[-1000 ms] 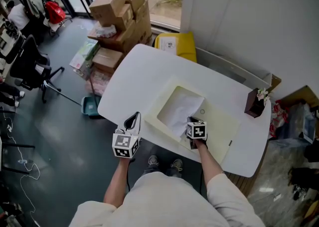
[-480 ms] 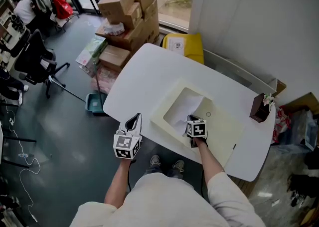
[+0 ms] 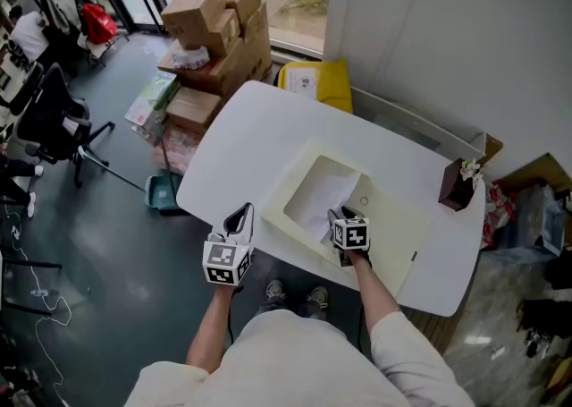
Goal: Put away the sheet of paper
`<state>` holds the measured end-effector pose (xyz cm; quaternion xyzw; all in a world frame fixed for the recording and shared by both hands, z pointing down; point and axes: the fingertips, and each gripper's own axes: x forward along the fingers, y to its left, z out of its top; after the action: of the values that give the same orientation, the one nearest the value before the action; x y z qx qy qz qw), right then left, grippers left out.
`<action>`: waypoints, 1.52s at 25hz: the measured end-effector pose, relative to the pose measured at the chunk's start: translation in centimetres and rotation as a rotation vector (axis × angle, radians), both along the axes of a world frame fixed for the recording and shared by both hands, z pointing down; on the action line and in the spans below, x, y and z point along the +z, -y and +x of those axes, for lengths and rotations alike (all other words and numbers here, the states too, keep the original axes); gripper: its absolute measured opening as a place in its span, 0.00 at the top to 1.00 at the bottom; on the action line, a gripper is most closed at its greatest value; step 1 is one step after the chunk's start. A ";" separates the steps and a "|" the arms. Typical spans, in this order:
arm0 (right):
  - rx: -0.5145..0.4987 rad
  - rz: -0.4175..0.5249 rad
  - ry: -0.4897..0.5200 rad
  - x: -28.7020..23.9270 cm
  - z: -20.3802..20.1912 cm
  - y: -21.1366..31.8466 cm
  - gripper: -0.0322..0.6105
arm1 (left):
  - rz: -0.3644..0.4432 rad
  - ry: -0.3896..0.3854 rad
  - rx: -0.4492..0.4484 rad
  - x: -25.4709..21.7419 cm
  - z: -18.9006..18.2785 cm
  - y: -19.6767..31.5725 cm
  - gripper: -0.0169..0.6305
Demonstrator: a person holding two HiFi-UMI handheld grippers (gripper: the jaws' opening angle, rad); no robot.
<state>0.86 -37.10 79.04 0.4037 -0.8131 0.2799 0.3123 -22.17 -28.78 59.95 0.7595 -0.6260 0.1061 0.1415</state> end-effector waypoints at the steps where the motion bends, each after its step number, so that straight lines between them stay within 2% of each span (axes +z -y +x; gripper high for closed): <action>1: 0.009 0.006 0.000 -0.1 0.4 -0.1 0.67 | 0.003 -0.001 0.008 -0.1 0.3 0.1 0.97; 9: 0.093 0.055 0.005 -2.0 4.4 -1.4 0.69 | 0.021 -0.014 0.084 -0.4 3.4 0.7 0.97; 17: 0.161 0.187 0.018 -7.1 7.6 -3.3 0.88 | 0.045 -0.030 0.164 -1.1 6.6 1.1 0.97; 22: 0.200 0.258 0.013 -9.6 9.7 -4.4 0.95 | 0.062 -0.036 0.197 -1.6 8.2 1.2 0.97; 29: 0.241 0.338 0.046 -13.4 11.4 -6.1 0.95 | 0.083 -0.033 0.227 -2.5 9.4 0.6 0.97; 38: 0.227 0.522 0.061 -20.1 11.4 -8.2 0.95 | 0.118 -0.025 0.224 -4.4 9.5 -0.6 0.97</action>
<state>12.22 -28.92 58.92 0.5502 -0.8164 0.1061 0.1398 -12.70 -28.22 55.57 0.8329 -0.5407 0.0747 0.0915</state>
